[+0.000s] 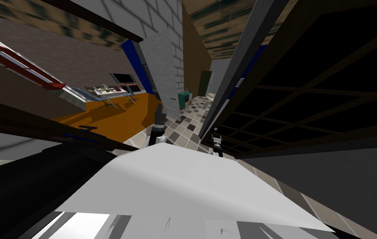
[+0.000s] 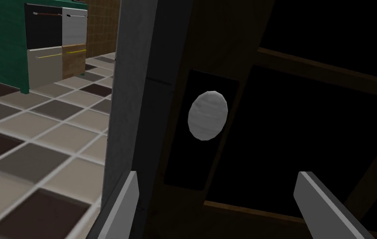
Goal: Pull the door open
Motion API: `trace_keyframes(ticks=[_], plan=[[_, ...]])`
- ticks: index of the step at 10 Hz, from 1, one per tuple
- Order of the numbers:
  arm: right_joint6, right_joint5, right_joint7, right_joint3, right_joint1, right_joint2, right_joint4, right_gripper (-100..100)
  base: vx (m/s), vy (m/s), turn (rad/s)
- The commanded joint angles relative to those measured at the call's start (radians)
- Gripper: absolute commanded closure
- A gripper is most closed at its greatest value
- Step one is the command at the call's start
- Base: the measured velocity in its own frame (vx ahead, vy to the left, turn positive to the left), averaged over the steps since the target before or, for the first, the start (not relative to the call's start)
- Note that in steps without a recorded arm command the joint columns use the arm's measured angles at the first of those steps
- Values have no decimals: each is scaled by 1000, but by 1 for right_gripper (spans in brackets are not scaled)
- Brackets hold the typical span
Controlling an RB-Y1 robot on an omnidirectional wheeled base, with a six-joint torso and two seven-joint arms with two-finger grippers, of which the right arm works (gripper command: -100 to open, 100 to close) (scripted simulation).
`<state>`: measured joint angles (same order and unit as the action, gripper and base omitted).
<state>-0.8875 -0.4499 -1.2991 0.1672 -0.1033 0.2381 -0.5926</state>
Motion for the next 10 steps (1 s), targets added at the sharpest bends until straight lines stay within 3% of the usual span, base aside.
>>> trace_keyframes(ticks=[1,5,7,8,10], plan=[[2,-7,-32,3,1,0,-4,-100,-41,-19,10],[9,-41,-149,21,-2,-5,-9,-100,-50,-16,25],[11,-51,-182,27,-3,-7,-11,-100,-42,-12,17],[10,-48,-171,25,-4,-6,-10,-100,-16,-5,2],[-2,-55,-196,17,7,14,-1,-100,142,22,105]])
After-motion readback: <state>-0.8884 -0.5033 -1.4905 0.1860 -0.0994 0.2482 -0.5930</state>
